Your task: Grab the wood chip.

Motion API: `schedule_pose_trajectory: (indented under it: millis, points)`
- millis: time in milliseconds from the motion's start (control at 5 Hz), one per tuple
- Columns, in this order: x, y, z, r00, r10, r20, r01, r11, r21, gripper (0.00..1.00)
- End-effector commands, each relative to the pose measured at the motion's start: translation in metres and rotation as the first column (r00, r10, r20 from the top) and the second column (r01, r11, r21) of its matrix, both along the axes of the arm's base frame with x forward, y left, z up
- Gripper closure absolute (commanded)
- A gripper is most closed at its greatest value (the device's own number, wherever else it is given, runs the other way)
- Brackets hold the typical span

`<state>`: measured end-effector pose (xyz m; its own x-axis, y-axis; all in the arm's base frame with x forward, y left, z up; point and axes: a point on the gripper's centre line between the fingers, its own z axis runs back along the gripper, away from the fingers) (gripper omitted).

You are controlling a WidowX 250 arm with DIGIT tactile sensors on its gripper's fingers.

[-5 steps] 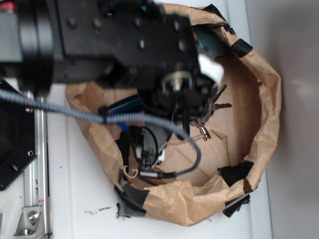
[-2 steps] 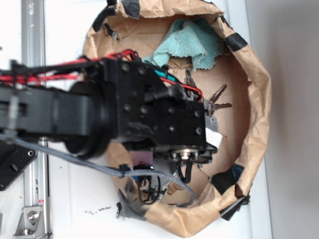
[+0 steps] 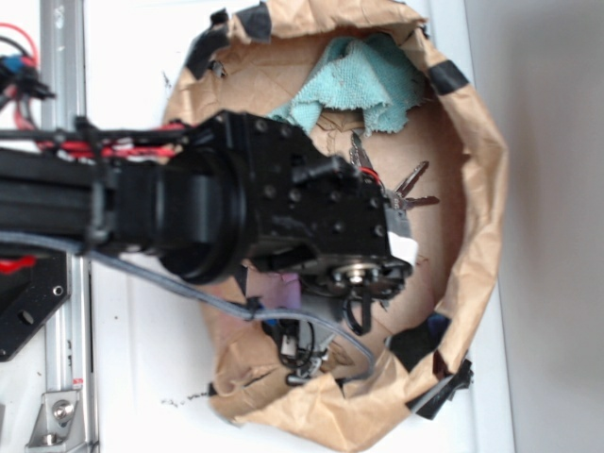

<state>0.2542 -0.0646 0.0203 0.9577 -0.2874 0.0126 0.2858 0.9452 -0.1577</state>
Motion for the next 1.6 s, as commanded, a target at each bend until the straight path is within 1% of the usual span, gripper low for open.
schedule_pose_trajectory:
  millis: [0, 200, 400, 600, 800, 1000, 1200, 1400]
  points:
    - [-0.026, -0.002, 0.025, 0.995, -0.071, 0.067, 0.075, 0.995, -0.064, 0.00]
    - [-0.025, 0.008, 0.045, 0.994, -0.053, 0.100, 0.059, 0.996, -0.061, 0.00]
    - [-0.024, 0.008, 0.056, 0.990, -0.082, 0.117, 0.093, 0.991, -0.095, 0.00]
    - [-0.016, -0.013, 0.046, 0.986, -0.144, 0.088, 0.153, 0.983, -0.105, 0.00]
    - [-0.013, -0.031, 0.031, 0.979, -0.192, 0.071, 0.199, 0.973, -0.118, 0.00]
    - [-0.012, -0.053, 0.014, 0.969, -0.234, 0.077, 0.241, 0.965, -0.104, 0.00]
    - [-0.017, -0.065, -0.002, 0.959, -0.264, 0.101, 0.269, 0.962, -0.043, 0.00]
    - [-0.014, -0.054, -0.012, 0.970, -0.223, 0.097, 0.217, 0.974, 0.070, 0.00]
